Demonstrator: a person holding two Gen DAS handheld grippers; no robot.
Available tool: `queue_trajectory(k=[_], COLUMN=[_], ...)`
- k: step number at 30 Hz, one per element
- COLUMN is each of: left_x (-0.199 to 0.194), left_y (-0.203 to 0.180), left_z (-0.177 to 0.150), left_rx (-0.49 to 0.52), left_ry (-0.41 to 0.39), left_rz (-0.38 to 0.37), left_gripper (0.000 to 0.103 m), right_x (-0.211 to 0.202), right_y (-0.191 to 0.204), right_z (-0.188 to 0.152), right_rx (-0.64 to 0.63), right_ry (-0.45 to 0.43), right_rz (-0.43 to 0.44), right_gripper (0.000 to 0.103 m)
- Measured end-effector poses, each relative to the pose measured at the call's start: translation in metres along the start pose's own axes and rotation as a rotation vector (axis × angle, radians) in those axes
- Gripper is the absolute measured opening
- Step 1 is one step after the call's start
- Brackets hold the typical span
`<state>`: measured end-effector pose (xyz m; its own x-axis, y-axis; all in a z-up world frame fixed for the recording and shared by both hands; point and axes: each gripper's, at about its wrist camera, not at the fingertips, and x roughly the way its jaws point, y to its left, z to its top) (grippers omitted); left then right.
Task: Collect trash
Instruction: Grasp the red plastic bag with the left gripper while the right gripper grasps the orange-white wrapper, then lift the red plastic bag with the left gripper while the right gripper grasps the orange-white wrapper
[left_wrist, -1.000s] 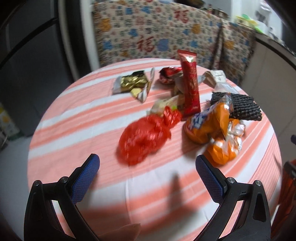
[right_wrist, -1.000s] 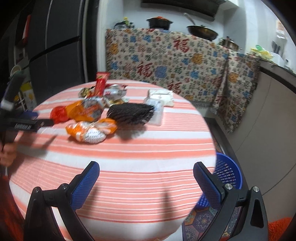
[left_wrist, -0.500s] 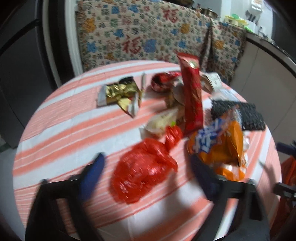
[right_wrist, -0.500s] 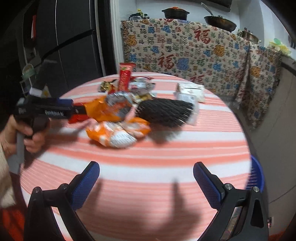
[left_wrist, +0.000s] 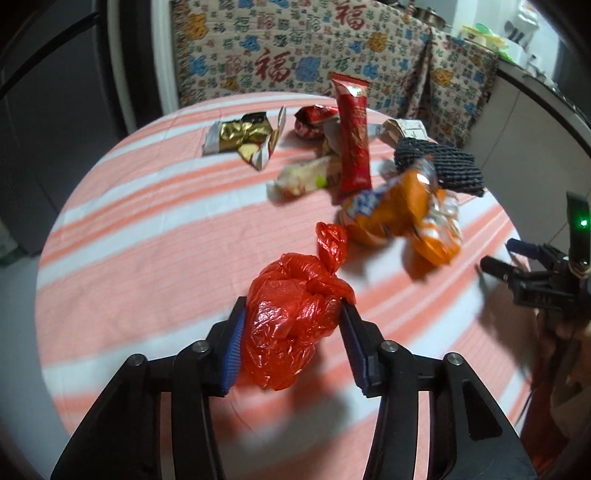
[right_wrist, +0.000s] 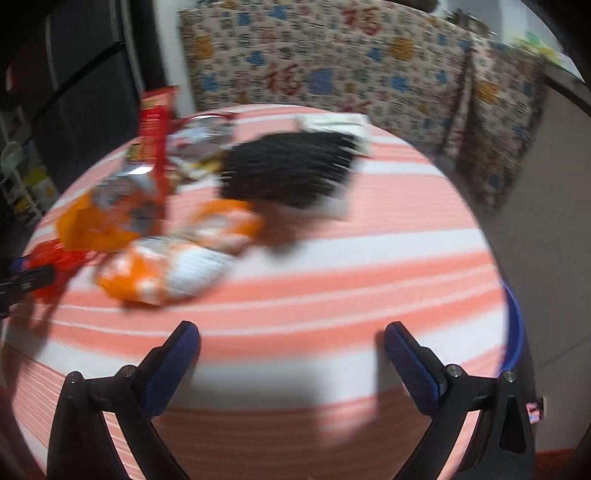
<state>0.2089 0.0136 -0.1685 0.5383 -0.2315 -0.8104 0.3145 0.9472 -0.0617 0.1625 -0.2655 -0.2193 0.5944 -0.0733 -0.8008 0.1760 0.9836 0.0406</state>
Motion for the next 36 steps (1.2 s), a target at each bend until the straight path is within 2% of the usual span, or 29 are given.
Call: queue_trajectory(k=[1,3,6,10,12,15,19,22,23,24,26,28,29,32,34,36], left_x=[-0.002,-0.005,-0.005,0.001,0.006,0.014,0.012,0.009,0.01,0.012,0.017,0.019,0.021,0.024,0.025,0.028], left_y=[-0.002,-0.01,-0.021,-0.026,-0.02,-0.013,-0.017,-0.021,-0.022,-0.026,-0.031,-0.031,-0.028,-0.02,-0.013,-0.007], left_z=[-0.004,-0.01,-0.012,-0.013,-0.014,-0.018,-0.022,-0.024,-0.025,-0.026,-0.028,-0.026,-0.025,-0.023,-0.02,-0.015], left_rx=[-0.007,-0.002,0.034,0.078,0.066,0.047,0.058,0.05,0.051,0.057,0.073,0.046,0.025,-0.017,-0.053,-0.086], left_ry=[0.0,-0.008,-0.029,-0.035,-0.029,0.002,0.014,0.017,0.016,0.02,0.023,0.018,0.018,0.009,0.006,-0.001], left_rz=[0.009,0.032,0.048,0.066,0.063,0.041,0.04,0.027,0.032,0.046,0.086,0.117,0.118,0.158,0.173,0.197], left_gripper=[0.054,0.065,0.075,0.077,0.077,0.076,0.075,0.077,0.08,0.084,0.09,0.096,0.097,0.103,0.103,0.103], right_x=[-0.001,-0.007,-0.021,-0.025,-0.017,0.0,0.005,-0.011,-0.013,-0.017,-0.024,-0.024,-0.021,-0.007,0.002,0.006], right_y=[-0.01,-0.018,-0.015,0.044,0.07,0.086,0.049,0.017,0.012,0.006,0.004,0.013,0.023,0.047,0.056,0.061], right_z=[-0.004,-0.007,-0.009,0.017,0.027,0.032,0.028,0.009,0.006,0.0,-0.007,-0.009,-0.008,0.003,0.007,0.011], right_rx=[0.004,0.004,0.036,-0.012,-0.039,-0.038,0.064,0.039,0.027,0.02,0.027,0.021,-0.002,-0.032,-0.061,-0.084], right_ry=[-0.003,-0.005,-0.02,-0.043,-0.056,-0.046,-0.029,-0.041,-0.043,-0.045,-0.05,-0.041,-0.029,0.017,0.028,0.009], right_rz=[-0.016,-0.033,0.035,0.221,0.245,0.192,0.085,-0.05,-0.066,-0.062,0.017,0.106,0.121,0.11,0.044,0.018], right_gripper=[0.101,0.102,0.103,0.103,0.103,0.101,0.101,0.101,0.101,0.102,0.103,0.103,0.103,0.103,0.103,0.103])
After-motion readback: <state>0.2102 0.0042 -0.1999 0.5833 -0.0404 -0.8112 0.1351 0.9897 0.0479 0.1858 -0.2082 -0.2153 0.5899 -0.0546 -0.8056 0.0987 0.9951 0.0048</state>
